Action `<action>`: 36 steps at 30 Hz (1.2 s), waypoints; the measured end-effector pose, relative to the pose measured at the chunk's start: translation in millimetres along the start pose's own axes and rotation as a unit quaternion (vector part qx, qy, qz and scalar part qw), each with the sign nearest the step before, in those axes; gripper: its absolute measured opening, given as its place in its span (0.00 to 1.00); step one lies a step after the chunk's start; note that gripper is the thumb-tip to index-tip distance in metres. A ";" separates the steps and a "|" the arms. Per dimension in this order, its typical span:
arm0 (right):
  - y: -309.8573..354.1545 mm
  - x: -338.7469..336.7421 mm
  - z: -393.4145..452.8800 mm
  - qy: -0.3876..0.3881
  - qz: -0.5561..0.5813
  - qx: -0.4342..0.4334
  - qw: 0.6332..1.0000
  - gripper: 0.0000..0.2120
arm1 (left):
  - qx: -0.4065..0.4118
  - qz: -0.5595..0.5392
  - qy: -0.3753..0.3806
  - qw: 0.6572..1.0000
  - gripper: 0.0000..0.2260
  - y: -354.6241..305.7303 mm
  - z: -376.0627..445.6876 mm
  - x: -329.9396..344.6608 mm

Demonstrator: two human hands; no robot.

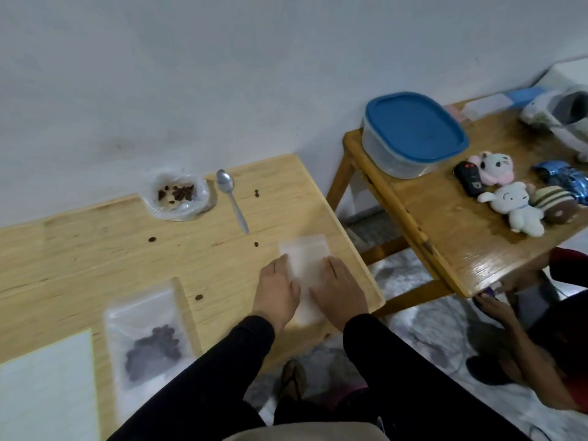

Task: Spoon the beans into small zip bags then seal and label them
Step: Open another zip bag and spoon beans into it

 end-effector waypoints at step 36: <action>14.2 -72.6 5.8 -0.108 0.377 0.023 0.920 0.19 | -0.112 -0.333 -0.040 0.935 0.17 35.4 -3.1 -53.3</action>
Point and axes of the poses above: each hand's wrist, its own z-axis towards the middle knuckle, its own x-axis out of the palm, y = z × x, the point moved 10 cm from there along z, towards the middle knuckle, and after that the axes turned 14 degrees about z, right-handed, at the moved point
